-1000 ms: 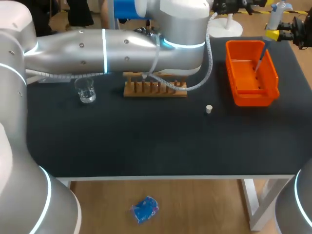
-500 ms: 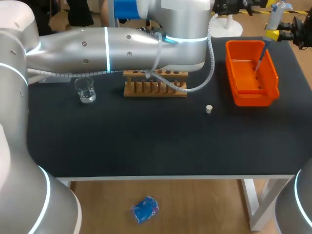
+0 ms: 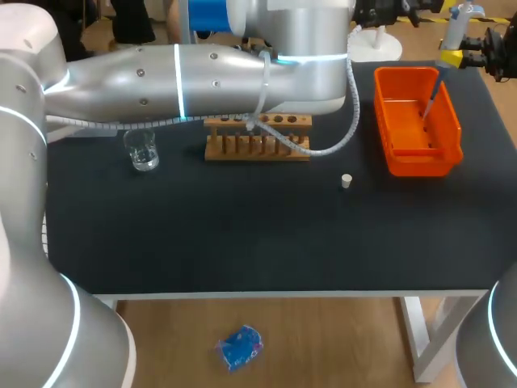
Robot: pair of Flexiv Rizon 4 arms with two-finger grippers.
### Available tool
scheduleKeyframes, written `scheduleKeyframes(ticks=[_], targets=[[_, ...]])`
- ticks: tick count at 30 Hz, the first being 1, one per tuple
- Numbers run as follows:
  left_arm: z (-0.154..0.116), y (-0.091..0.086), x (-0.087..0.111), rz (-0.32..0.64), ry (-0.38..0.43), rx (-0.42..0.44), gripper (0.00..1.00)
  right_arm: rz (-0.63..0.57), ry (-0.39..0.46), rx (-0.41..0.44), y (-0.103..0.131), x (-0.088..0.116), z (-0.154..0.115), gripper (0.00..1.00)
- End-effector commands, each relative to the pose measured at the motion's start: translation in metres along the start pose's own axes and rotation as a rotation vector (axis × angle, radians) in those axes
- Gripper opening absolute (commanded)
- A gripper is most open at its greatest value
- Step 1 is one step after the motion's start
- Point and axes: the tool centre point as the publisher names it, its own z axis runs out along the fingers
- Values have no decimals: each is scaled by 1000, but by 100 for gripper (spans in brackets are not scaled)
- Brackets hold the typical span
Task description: Invert the test tube, pick up the pipette, mount the tip to pipette, aspirate from beaker and dispense into the tube, eject the tip, return the pipette, and cap with the stopper.
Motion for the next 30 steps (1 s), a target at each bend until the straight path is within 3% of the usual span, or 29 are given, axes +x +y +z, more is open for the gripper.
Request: scheduleKeyframes(ticks=[1, 17, 30], targets=[[3, 3, 3, 1, -17, 303, 0, 0, 5, 1, 0, -1, -1, 0], [3, 7, 9, -6, 4, 338, 0, 0, 5, 1, 0, -1, -1, 0], [7, 13, 11, -23, 10, 319, 0, 0, 5, 1, 0, -1, -1, 0]])
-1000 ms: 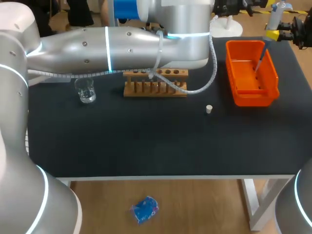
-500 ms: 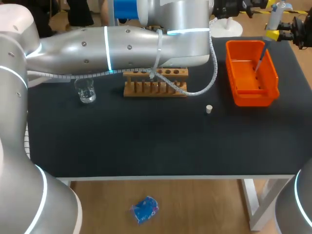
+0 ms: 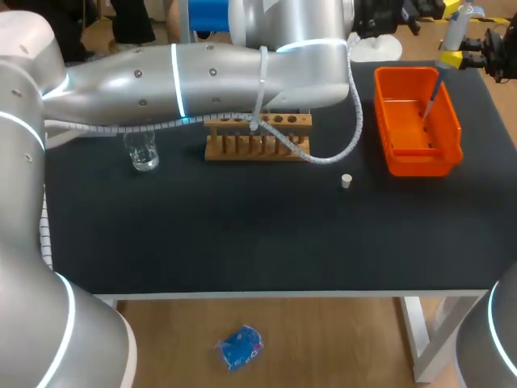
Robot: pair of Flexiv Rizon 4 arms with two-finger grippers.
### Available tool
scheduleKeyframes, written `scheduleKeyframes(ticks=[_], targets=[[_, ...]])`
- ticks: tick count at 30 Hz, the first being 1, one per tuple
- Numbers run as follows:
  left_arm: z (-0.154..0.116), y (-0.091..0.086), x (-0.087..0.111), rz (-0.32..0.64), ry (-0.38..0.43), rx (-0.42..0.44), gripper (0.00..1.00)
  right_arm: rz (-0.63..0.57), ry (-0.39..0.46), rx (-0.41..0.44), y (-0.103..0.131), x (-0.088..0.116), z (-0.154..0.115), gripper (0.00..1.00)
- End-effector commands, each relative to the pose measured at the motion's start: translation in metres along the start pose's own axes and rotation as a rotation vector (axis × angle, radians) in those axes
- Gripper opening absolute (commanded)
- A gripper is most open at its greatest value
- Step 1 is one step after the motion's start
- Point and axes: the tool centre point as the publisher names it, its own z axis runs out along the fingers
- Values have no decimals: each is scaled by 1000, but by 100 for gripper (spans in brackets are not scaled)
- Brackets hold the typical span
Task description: Invert the test tube, pick up the pipette, mount the tip to pipette, aspirate from beaker and dispense into the tube, eject the tip, return the pipette, and cap with the stopper.
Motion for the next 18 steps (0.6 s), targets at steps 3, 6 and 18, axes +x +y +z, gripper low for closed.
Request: scheduleKeyframes(ticks=[3, 6, 18], targets=[[4, 7, 2, -1, -17, 246, 0, 0, 5, 0, 1, -1, -1, 0], [5, 8, 1, -4, -20, 237, 0, 0, 5, 0, 1, -1, -1, 0], [8, 12, 0, -7, -36, 187, 0, 0, 5, 0, 1, -1, -1, 0]])
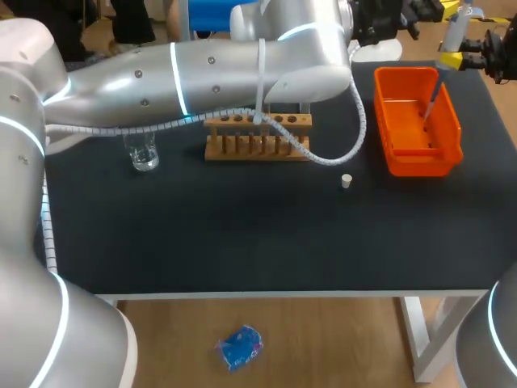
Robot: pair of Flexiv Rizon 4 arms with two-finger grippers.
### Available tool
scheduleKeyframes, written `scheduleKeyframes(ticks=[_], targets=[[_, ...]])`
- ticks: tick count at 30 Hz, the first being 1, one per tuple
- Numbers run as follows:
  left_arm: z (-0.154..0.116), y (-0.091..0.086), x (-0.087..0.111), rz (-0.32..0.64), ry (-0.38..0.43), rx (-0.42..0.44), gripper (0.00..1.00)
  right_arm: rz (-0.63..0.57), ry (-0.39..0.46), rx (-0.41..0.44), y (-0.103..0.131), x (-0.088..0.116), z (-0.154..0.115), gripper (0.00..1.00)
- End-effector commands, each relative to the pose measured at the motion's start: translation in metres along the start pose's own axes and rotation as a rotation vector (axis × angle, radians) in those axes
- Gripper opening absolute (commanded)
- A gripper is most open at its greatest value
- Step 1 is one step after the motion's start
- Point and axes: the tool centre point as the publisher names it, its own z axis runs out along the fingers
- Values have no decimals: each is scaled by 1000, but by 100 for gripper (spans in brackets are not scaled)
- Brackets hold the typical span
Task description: Invert the test tube, pick up the pipette, mount the tip to pipette, aspirate from beaker and dispense into the tube, eject the tip, return the pipette, and cap with the stopper.
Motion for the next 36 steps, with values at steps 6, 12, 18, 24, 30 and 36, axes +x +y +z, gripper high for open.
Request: scheduleKeyframes(ticks=[6, 12, 18, 24, 30, 36], targets=[[5, 8, 3, 24, -47, 75, 0, 0, 6, 0, 3, -2, 0, 0], [4, 8, 3, 42, -64, 34, 0, 0, 6, 0, 3, -2, 0, 0], [4, 8, 2, 53, -74, 3, 0, 0, 6, 0, 3, -2, 0, 0], [4, 9, 1, 52, -75, -3, 0, 0, 6, 0, 3, -2, 0, 0], [5, 13, 0, 41, -74, -1, 0, 0, 6, 0, 3, -2, 0, 0], [6, 16, 0, 40, -79, -20, 0, 0, 6, 0, 3, -2, 0, 0]])
